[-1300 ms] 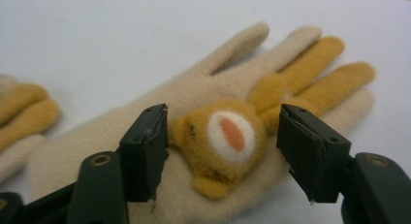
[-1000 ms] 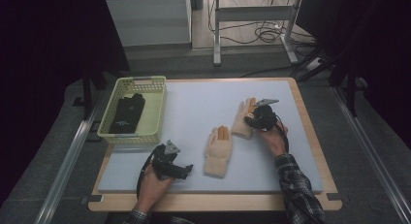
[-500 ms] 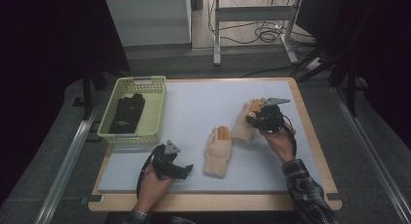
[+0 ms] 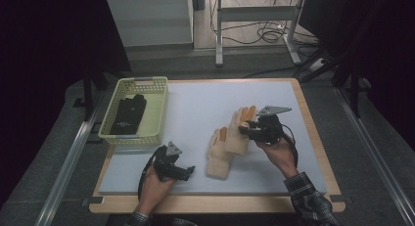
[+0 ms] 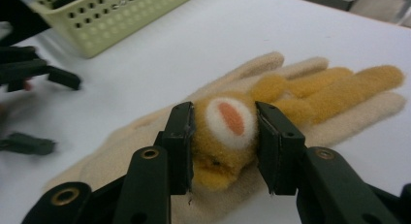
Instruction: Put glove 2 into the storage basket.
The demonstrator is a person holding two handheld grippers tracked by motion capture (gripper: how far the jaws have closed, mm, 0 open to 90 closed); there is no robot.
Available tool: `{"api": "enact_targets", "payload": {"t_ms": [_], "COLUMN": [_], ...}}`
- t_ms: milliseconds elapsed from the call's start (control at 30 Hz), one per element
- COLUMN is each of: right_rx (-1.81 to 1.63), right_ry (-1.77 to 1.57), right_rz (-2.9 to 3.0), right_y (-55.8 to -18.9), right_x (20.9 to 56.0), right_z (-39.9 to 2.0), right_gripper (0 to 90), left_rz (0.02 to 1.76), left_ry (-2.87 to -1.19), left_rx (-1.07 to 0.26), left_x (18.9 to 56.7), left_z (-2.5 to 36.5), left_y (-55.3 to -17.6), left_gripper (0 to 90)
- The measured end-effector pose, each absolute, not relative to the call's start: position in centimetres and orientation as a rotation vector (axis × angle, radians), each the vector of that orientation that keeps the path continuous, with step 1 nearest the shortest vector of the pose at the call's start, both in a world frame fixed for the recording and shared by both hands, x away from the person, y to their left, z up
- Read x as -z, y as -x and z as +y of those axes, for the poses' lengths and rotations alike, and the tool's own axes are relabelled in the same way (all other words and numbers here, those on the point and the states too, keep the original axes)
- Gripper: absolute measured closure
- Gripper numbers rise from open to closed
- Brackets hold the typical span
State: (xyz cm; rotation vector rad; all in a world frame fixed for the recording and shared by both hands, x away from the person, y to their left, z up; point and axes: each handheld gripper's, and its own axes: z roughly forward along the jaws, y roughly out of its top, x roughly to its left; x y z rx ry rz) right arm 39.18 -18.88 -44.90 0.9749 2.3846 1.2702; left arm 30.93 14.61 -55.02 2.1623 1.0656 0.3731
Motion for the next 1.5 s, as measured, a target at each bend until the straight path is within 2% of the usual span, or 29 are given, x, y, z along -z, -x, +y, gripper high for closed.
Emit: {"api": "enact_targets", "payload": {"t_ms": [467,767,1133,1333,1500], "right_rx": [-1.335,-1.27,-1.213,-1.213,-1.242], "right_ry": [-0.863,-0.879,-0.87,-0.861,-0.847], "right_rz": [2.522,2.54,2.526,2.52,2.487], "right_y": [-36.0,-35.6,-35.5,-35.5,-35.2], "right_x": [46.6,49.5,51.2,50.6,49.5], "right_z": [-14.2,-13.5,-13.7,-13.9,-14.8], "right_gripper": [59.3,58.2,48.5,39.2,36.9], "left_rz": [1.066,1.066,1.067,1.067,1.069], "left_ry": [-2.16,-2.162,-2.162,-2.161,-2.159], "left_rx": [-0.374,-0.372,-0.372,-0.372,-0.373], "left_x": [55.0,55.0,55.0,55.0,55.0], "left_z": [14.6,14.6,14.6,14.6,14.6], "left_y": [-30.9,-30.9,-30.9,-30.9,-30.9], "left_gripper": [0.4,0.4,0.4,0.4,0.4]}}
